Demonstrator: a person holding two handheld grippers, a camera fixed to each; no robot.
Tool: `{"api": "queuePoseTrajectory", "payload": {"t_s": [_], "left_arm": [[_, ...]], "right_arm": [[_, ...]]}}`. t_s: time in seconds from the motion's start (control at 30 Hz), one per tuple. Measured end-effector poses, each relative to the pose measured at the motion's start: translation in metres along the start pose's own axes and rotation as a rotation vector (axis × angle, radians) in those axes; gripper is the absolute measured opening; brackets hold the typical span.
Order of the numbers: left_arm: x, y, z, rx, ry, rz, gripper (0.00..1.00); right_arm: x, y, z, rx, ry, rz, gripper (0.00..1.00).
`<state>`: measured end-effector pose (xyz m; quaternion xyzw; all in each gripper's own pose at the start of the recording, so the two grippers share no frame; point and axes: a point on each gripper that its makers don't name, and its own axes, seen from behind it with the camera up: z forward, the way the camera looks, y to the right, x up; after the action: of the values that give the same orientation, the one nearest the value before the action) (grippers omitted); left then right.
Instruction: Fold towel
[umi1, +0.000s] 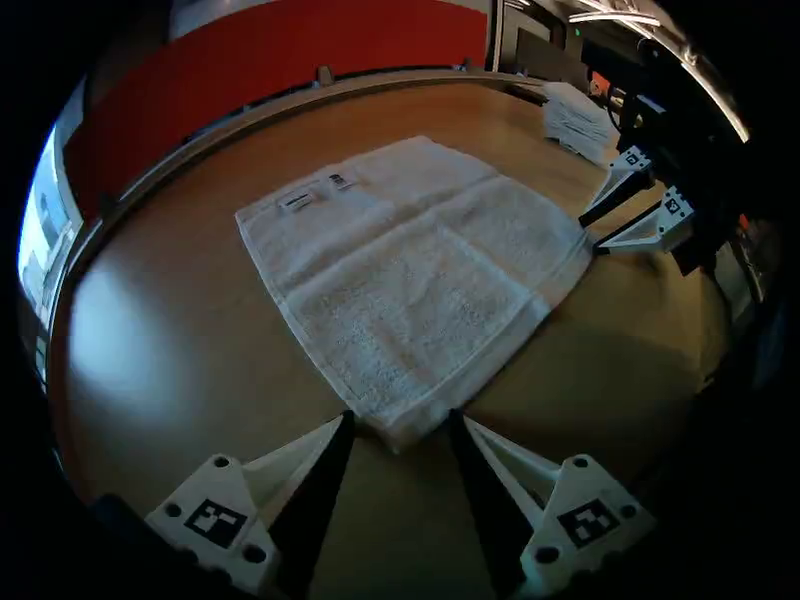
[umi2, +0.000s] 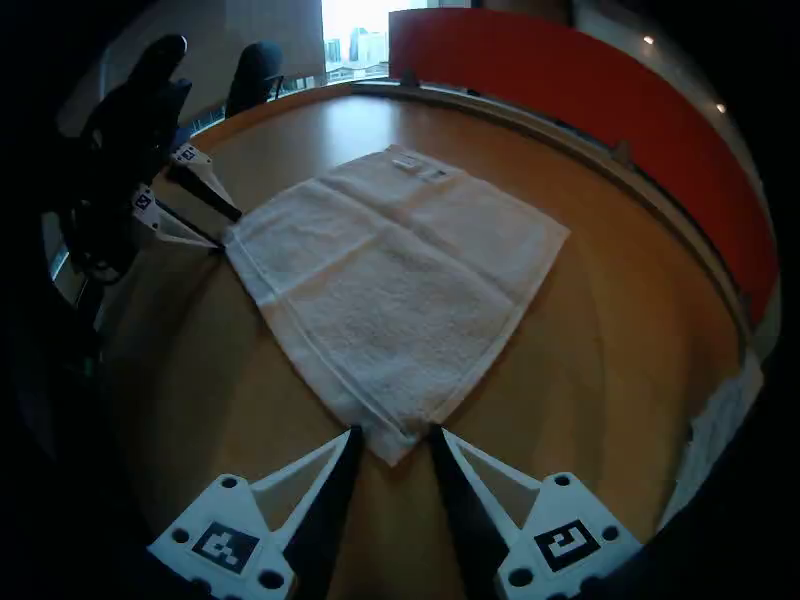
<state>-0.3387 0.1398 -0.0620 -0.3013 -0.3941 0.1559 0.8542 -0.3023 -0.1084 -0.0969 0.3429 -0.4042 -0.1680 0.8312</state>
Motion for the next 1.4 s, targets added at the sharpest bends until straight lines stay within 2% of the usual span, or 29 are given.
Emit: {"api": "queuePoseTrajectory", "payload": {"t_s": [0.03, 0.2, 0.27, 0.47, 0.6, 0.9, 1.4], "left_arm": [[0.000, 0.001, 0.000, -0.002, -0.001, 0.002, 0.62], [0.001, 0.003, 0.000, -0.007, -0.004, 0.008, 0.44], [0.001, 0.003, 0.000, -0.003, -0.005, 0.005, 0.30], [0.001, 0.005, 0.000, -0.003, -0.009, 0.009, 0.19], [0.002, 0.006, 0.000, -0.001, -0.009, 0.015, 0.16], [0.004, 0.006, -0.004, -0.001, -0.011, -0.013, 0.16], [0.028, 0.001, -0.039, 0.022, 0.041, -0.050, 0.15]], "right_arm": [[0.000, 0.000, 0.000, 0.000, -0.001, 0.000, 0.48], [0.000, 0.001, -0.001, 0.000, -0.003, 0.007, 0.28], [-0.001, 0.000, -0.002, 0.002, -0.003, 0.012, 0.23], [0.000, -0.002, -0.003, 0.009, 0.002, 0.020, 0.17], [0.004, -0.003, -0.005, 0.006, 0.020, 0.020, 0.15], [0.011, -0.005, -0.012, 0.006, 0.037, 0.032, 0.15], [0.042, -0.005, -0.040, -0.014, 0.105, 0.013, 0.15]]}}
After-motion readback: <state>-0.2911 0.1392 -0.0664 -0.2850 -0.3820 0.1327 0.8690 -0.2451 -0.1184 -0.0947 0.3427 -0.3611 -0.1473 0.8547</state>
